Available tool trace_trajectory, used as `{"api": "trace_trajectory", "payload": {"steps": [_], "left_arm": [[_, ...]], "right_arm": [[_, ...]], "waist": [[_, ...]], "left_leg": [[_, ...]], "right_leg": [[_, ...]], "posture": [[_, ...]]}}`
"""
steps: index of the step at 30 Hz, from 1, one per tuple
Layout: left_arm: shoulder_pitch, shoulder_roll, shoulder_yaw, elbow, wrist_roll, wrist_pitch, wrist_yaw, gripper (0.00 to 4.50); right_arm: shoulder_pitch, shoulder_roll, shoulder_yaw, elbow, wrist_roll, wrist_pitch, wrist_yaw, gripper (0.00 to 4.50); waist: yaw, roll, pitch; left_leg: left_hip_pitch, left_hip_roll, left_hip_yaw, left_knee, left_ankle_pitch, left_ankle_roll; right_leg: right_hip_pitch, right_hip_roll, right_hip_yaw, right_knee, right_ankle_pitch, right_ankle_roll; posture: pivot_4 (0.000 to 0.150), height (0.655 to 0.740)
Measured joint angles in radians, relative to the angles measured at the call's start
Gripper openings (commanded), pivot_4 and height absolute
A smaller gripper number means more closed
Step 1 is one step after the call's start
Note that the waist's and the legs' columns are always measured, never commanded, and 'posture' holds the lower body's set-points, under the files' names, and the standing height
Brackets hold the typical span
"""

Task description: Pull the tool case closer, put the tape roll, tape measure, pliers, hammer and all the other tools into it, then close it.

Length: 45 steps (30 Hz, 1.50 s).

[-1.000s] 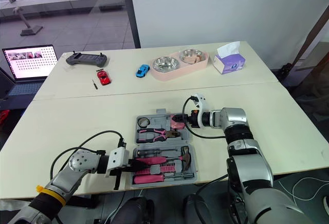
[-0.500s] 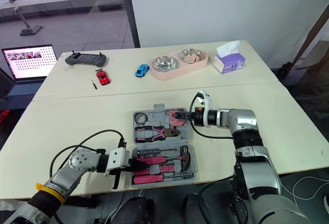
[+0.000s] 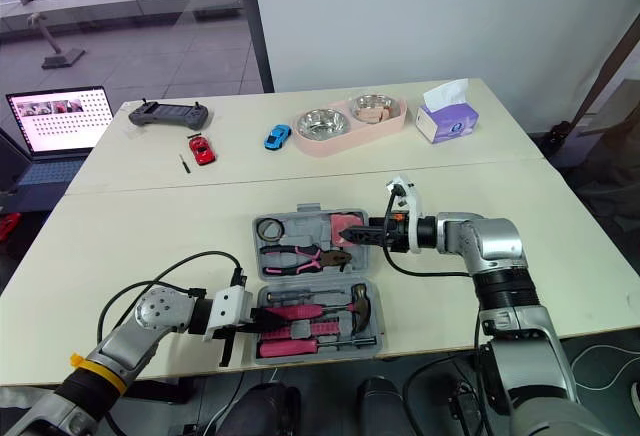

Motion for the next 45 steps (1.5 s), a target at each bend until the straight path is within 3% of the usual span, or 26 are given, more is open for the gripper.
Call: {"api": "trace_trajectory", "payload": {"steps": [18, 22, 25, 29, 34, 42, 45], "left_arm": [[0.066, 0.068, 0.138, -0.155, -0.059, 0.256, 0.049, 0.00], [0.094, 0.069, 0.162, -0.202, -0.093, 0.310, 0.046, 0.00], [0.154, 0.092, 0.192, -0.279, -0.167, 0.397, 0.019, 0.00], [0.240, 0.215, 0.356, -0.363, -0.337, 0.567, -0.038, 0.00], [0.268, 0.266, 0.488, -0.293, -0.373, 0.594, -0.061, 0.00], [0.246, 0.252, 0.505, -0.287, -0.367, 0.592, -0.059, 0.00], [0.259, 0.253, 0.508, -0.328, -0.373, 0.609, -0.065, 0.00]], "right_arm": [[0.003, -0.049, 0.037, -0.014, 0.018, -0.061, 0.078, 4.47], [0.001, -0.049, 0.038, -0.004, 0.018, -0.072, 0.083, 4.47], [0.000, -0.050, 0.040, -0.005, 0.019, -0.071, 0.088, 4.47], [0.007, -0.070, 0.039, -0.030, 0.037, -0.062, 0.106, 4.47], [0.081, -0.129, 0.040, -0.174, 0.081, -0.042, 0.144, 4.47], [0.335, -0.314, 0.084, -0.607, 0.180, 0.046, 0.174, 4.47], [0.432, -0.381, -0.006, -0.781, 0.289, 0.094, 0.165, 4.47]], "waist": [[-0.002, -0.001, 0.002], [-0.001, -0.001, 0.002], [-0.002, -0.001, 0.003], [-0.001, -0.001, 0.006], [0.004, -0.001, 0.006], [0.007, -0.006, 0.008], [0.005, -0.006, 0.010]], "left_leg": [[-0.003, 0.000, 0.000, -0.001, 0.000, 0.000], [-0.013, 0.000, 0.000, -0.001, 0.000, 0.000], [-0.018, 0.000, 0.000, -0.002, 0.001, -0.002], [-0.019, 0.000, 0.000, -0.003, 0.001, -0.002], [-0.018, -0.001, 0.000, -0.001, 0.001, -0.002], [-0.019, -0.002, 0.000, -0.001, 0.001, -0.002], [-0.019, -0.002, 0.000, -0.001, 0.001, -0.002]], "right_leg": [[-0.004, 0.001, 0.000, -0.003, 0.000, -0.001], [-0.014, 0.000, 0.000, -0.003, 0.000, -0.001], [-0.019, 0.000, 0.000, -0.003, 0.002, 0.003], [-0.020, 0.000, -0.001, -0.003, 0.000, -0.001], [-0.018, -0.001, -0.001, -0.004, 0.000, -0.001], [-0.018, -0.003, -0.001, -0.005, 0.000, -0.001], [-0.018, -0.004, -0.001, -0.005, 0.000, -0.001]], "posture": [[0.150, 0.7400], [0.150, 0.7400], [0.150, 0.7400], [0.150, 0.7400], [0.150, 0.7400], [0.150, 0.7400], [0.150, 0.7400]]}}
